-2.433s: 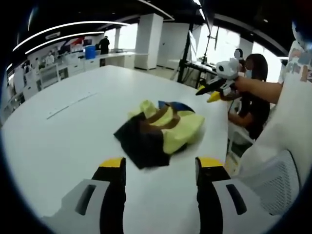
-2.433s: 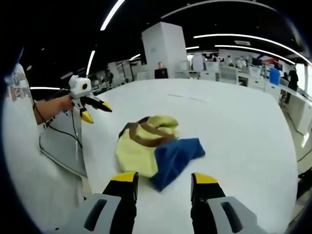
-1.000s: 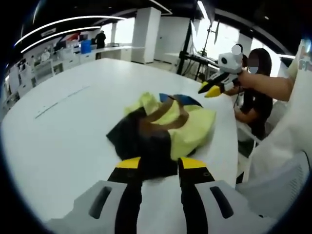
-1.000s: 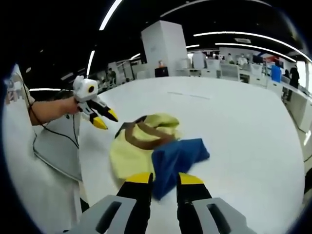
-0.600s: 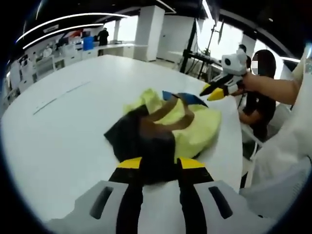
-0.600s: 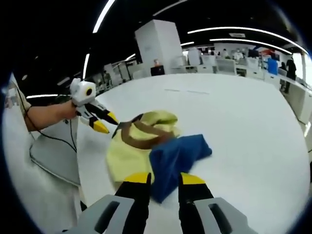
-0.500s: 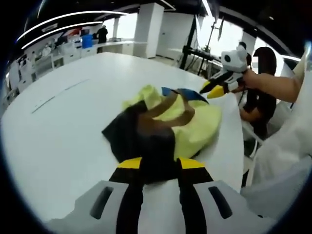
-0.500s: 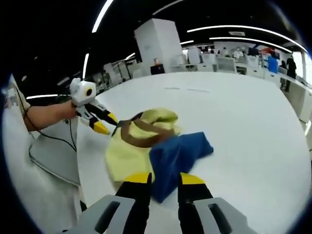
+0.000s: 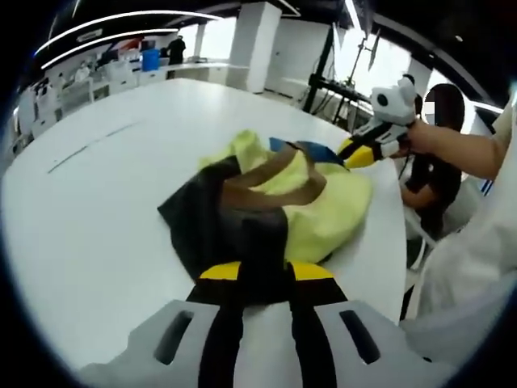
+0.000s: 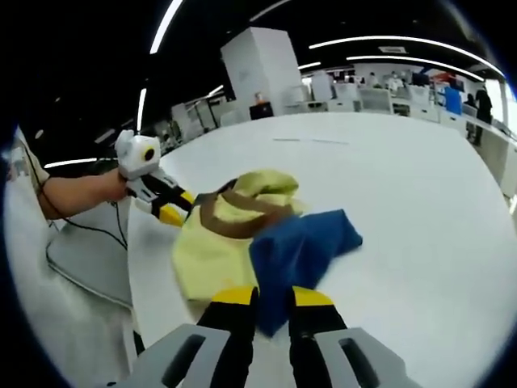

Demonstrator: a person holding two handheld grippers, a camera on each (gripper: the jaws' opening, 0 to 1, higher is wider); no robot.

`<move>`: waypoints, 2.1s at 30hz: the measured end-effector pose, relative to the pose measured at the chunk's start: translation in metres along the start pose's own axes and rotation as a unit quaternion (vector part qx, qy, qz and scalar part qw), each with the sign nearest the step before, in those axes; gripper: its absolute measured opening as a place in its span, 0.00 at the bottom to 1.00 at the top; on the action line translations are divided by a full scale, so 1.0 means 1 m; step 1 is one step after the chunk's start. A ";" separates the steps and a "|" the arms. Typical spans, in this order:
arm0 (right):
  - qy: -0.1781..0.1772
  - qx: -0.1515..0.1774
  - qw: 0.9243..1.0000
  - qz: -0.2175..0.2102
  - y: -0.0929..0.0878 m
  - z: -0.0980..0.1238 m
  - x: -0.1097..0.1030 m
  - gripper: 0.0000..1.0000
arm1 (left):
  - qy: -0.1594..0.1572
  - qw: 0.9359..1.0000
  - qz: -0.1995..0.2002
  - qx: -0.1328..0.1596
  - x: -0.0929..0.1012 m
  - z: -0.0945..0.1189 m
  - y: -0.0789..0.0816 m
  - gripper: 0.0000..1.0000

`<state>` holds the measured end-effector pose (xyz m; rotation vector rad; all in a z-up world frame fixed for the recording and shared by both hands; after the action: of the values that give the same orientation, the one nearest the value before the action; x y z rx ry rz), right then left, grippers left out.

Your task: Fold the garment on the visible template until the final outline fits inside the template.

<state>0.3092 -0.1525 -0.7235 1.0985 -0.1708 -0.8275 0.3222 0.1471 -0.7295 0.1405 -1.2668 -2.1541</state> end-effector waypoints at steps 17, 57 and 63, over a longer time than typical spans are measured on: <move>0.008 -0.001 1.000 -0.003 0.000 0.004 0.000 0.00 | -0.011 1.000 0.005 0.013 0.001 0.006 0.000 0.05; 0.026 0.006 0.999 -0.029 0.001 0.018 -0.001 0.00 | 0.000 1.000 0.004 0.028 0.003 0.016 0.004 0.01; 0.029 0.008 0.999 -0.034 0.003 0.022 0.002 0.00 | 0.001 1.000 0.004 0.030 0.001 0.017 0.005 0.01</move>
<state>0.3012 -0.1688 -0.7112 1.1478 -0.0917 -0.8549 0.3167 0.1577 -0.7161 0.1605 -1.3288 -2.1100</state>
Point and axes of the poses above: the point that each gripper's makers call its tool centre point, and the gripper's own axes: z roughly backward along the fingers, x roughly to its right, y roughly out of its top, the point moved 8 cm from there along z, roughly backward along the fingers, and after that the axes turned 7 degrees about x, right-handed, at the moved point
